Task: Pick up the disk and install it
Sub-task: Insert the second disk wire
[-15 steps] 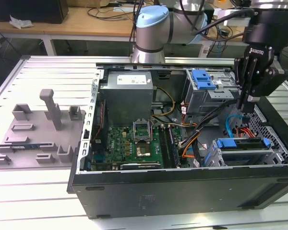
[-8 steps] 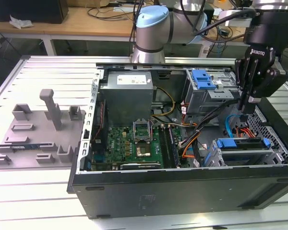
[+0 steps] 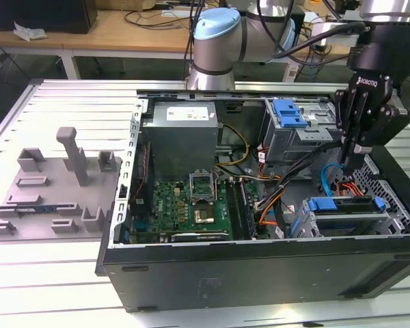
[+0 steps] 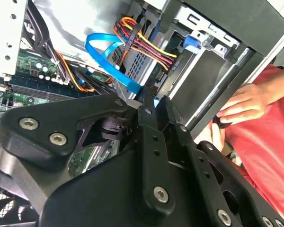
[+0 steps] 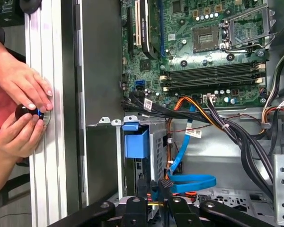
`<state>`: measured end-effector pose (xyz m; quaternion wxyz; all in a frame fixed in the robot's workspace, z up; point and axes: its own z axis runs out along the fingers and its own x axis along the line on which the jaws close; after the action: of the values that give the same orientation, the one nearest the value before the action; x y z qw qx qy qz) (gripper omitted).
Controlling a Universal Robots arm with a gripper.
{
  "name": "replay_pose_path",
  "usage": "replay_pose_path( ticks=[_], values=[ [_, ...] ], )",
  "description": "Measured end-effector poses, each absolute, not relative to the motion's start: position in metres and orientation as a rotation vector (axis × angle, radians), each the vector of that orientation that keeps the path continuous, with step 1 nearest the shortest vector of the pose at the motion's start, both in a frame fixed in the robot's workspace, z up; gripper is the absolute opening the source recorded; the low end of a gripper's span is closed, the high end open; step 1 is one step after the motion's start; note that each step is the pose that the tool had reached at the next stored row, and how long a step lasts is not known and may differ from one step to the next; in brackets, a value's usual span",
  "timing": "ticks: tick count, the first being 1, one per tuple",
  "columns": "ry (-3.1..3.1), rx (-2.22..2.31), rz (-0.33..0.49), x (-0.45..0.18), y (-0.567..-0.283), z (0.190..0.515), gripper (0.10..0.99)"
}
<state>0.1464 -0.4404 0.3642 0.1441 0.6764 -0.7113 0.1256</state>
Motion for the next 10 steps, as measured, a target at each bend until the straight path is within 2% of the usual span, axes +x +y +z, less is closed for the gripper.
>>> replay_pose_path(
  ticks=[10],
  values=[
    [-2.056,1.956,0.352,0.1464,-0.4404,0.3581,0.239]
  ],
)
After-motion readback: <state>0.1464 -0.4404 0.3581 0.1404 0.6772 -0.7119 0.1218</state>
